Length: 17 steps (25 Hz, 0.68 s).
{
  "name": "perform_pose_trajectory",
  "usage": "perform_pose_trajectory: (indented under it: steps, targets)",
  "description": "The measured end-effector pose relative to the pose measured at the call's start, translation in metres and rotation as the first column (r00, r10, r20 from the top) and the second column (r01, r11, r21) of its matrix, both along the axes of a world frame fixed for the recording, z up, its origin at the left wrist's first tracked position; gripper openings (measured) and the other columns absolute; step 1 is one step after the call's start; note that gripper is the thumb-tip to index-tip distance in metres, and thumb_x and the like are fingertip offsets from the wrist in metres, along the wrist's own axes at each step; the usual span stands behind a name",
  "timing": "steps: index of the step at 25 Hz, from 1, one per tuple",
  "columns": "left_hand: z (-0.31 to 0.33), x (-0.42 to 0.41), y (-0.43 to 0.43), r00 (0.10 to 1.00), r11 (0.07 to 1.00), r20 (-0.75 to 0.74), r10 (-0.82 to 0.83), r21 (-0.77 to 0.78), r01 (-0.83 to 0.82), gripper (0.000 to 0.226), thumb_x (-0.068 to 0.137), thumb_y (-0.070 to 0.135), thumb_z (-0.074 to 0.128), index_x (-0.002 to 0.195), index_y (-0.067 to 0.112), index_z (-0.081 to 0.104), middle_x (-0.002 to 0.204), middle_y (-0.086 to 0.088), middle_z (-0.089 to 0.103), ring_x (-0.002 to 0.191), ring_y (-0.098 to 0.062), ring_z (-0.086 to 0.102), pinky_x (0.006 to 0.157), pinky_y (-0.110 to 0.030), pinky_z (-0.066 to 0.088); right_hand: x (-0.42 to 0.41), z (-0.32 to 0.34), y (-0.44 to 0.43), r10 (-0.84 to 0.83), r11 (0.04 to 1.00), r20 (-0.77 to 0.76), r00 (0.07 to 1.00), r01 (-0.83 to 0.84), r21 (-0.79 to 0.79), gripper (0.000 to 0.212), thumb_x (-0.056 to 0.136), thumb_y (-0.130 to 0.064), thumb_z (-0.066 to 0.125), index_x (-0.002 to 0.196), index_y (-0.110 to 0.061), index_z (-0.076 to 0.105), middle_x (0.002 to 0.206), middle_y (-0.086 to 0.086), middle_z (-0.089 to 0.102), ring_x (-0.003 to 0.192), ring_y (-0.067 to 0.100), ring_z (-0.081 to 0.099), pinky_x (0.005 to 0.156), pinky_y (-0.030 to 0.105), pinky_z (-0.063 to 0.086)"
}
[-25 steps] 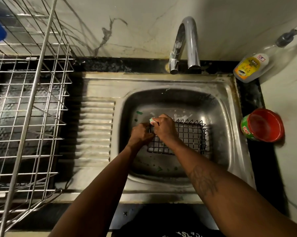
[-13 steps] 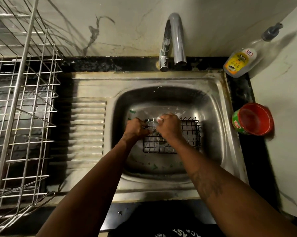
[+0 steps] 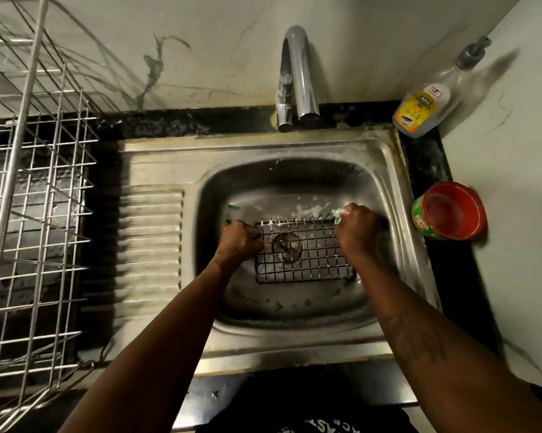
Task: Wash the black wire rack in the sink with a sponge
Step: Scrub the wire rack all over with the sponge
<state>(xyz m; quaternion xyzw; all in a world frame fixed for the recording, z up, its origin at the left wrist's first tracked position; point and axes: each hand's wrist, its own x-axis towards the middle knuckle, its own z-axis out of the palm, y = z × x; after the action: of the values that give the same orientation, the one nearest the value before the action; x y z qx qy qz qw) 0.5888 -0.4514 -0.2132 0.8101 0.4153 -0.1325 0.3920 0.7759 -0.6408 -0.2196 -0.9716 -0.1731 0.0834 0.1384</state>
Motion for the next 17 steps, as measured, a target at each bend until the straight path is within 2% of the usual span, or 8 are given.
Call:
perform_pose_trajectory:
  steps: [3, 7, 10, 13, 15, 17]
  targets:
    - [0.001, 0.001, -0.004, 1.000, 1.000, 0.008, 0.021, 0.015, -0.022, 0.028, 0.077, 0.031, 0.085, 0.099, 0.015, 0.081, 0.089, -0.007, 0.078, 0.083, -0.011, 0.068, 0.075, -0.020, 0.049, -0.016, 0.002, 0.014, -0.073, 0.996, -0.056, 0.996, 0.076, 0.054, 0.027, 0.078, -0.002, 0.077, 0.104, -0.007, 0.071, 0.099, 0.016, 0.072, 0.090, 0.029, 0.069, 0.073, 0.034, 0.055]
    - [0.000, 0.002, -0.004, 1.000, 1.000, 0.002, -0.007, 0.005, 0.007, 0.024, 0.077, 0.034, 0.084, 0.092, 0.015, 0.081, 0.080, -0.007, 0.077, 0.075, -0.017, 0.073, 0.075, -0.030, 0.060, -0.070, 0.002, 0.057, 0.253, 0.957, -0.078, 0.964, -0.237, 0.166, 0.029, 0.082, -0.002, 0.074, 0.110, -0.006, 0.069, 0.105, 0.011, 0.070, 0.093, 0.021, 0.066, 0.080, 0.028, 0.058]
    - [0.000, -0.001, -0.004, 1.000, 1.000, 0.016, -0.010, -0.001, 0.010, 0.024, 0.078, 0.035, 0.084, 0.094, 0.017, 0.081, 0.082, -0.002, 0.078, 0.073, -0.014, 0.072, 0.076, -0.033, 0.062, -0.071, -0.002, 0.061, 0.349, 0.928, -0.051, 0.936, -0.338, 0.155, 0.029, 0.086, -0.003, 0.071, 0.115, -0.007, 0.068, 0.107, 0.010, 0.070, 0.092, 0.019, 0.066, 0.079, 0.024, 0.056]
    - [0.000, -0.003, -0.005, 0.999, 1.000, 0.042, -0.003, -0.005, 0.003, 0.022, 0.077, 0.033, 0.085, 0.092, 0.017, 0.082, 0.082, -0.004, 0.078, 0.079, -0.017, 0.073, 0.079, -0.034, 0.062, -0.037, 0.000, 0.026, 0.170, 0.980, -0.046, 0.984, -0.164, 0.115, 0.028, 0.085, 0.000, 0.069, 0.112, -0.006, 0.067, 0.105, 0.014, 0.070, 0.093, 0.026, 0.067, 0.074, 0.028, 0.054]
    - [0.000, -0.003, -0.004, 0.999, 1.000, 0.044, 0.018, -0.025, -0.017, 0.025, 0.076, 0.033, 0.086, 0.092, 0.016, 0.082, 0.080, -0.006, 0.077, 0.078, -0.018, 0.073, 0.077, -0.036, 0.062, -0.014, 0.005, 0.003, 0.016, 1.000, 0.003, 1.000, -0.016, -0.006, 0.027, 0.086, -0.005, 0.070, 0.112, -0.007, 0.066, 0.106, 0.015, 0.070, 0.096, 0.028, 0.067, 0.078, 0.035, 0.053]
    - [-0.001, -0.004, -0.004, 0.999, 0.999, 0.043, 0.018, -0.035, -0.017, 0.030, 0.075, 0.034, 0.086, 0.098, 0.016, 0.081, 0.082, -0.005, 0.077, 0.079, -0.017, 0.072, 0.080, -0.032, 0.061, -0.009, 0.009, -0.005, -0.059, 0.993, 0.037, 0.998, 0.063, -0.105, 0.029, 0.087, -0.010, 0.072, 0.115, -0.008, 0.065, 0.108, 0.014, 0.070, 0.100, 0.028, 0.065, 0.081, 0.034, 0.049]
